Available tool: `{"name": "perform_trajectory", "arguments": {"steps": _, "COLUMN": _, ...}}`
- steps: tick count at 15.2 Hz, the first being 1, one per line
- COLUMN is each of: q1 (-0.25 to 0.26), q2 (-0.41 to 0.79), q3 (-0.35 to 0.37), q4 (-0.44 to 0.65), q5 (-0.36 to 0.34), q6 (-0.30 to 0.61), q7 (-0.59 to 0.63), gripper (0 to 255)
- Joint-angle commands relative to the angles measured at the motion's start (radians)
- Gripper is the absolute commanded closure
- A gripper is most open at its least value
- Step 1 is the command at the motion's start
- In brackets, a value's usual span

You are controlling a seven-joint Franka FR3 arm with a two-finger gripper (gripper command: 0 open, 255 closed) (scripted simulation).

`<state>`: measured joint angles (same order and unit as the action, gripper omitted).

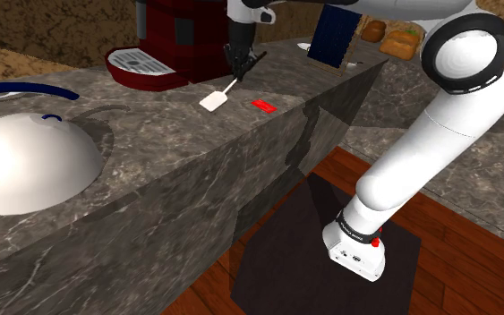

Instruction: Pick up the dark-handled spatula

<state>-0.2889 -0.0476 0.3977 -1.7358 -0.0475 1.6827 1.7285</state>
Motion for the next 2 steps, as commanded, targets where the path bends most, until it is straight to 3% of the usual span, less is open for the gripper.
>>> {"name": "perform_trajectory", "arguments": {"steps": 1, "q1": 0.0, "q2": -0.004, "q3": 0.0, "q4": 0.013, "q5": 0.002, "q6": -0.017, "q7": -0.001, "gripper": 255}}
{"name": "perform_trajectory", "arguments": {"steps": 2, "q1": 0.0, "q2": -0.004, "q3": 0.0, "q4": 0.013, "q5": 0.002, "q6": -0.017, "q7": -0.001, "gripper": 255}}
